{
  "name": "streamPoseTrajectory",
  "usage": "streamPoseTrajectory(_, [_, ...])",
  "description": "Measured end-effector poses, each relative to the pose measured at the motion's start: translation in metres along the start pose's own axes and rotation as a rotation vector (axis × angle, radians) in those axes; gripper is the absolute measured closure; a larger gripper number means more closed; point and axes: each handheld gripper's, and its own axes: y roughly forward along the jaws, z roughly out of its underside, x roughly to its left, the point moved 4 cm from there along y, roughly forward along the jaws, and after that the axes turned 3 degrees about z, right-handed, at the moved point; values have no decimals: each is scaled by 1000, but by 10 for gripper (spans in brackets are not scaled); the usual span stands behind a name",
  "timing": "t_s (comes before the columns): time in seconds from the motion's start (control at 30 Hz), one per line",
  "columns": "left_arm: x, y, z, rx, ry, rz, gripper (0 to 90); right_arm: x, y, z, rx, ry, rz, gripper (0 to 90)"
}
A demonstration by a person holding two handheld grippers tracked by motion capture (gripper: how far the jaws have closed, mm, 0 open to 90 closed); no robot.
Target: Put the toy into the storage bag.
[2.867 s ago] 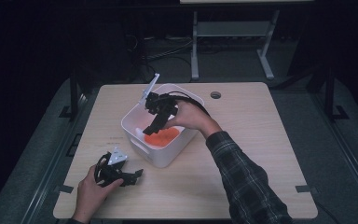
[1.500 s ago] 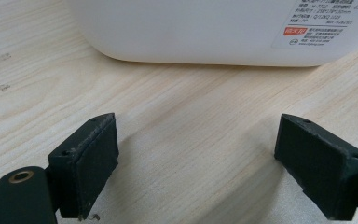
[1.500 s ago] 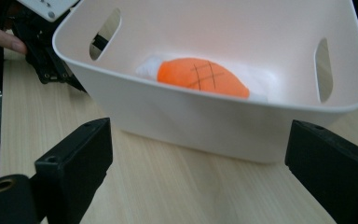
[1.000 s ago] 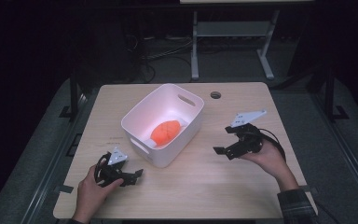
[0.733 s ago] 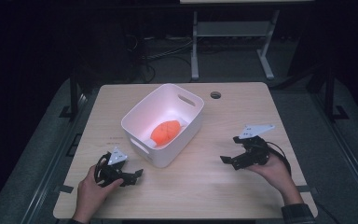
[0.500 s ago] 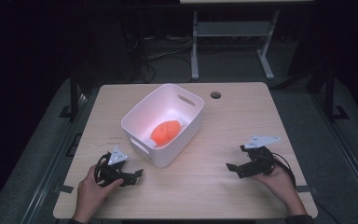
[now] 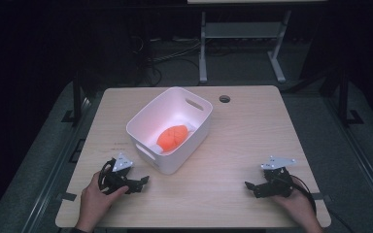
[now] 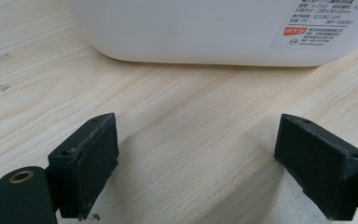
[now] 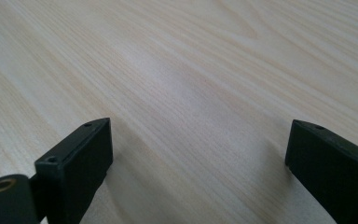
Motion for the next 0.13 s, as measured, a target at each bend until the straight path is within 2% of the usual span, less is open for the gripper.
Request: streamPoseTrajectory(0.13, [0,0,0,0,-1,0,125,1,1,0,-5,11,3,45])
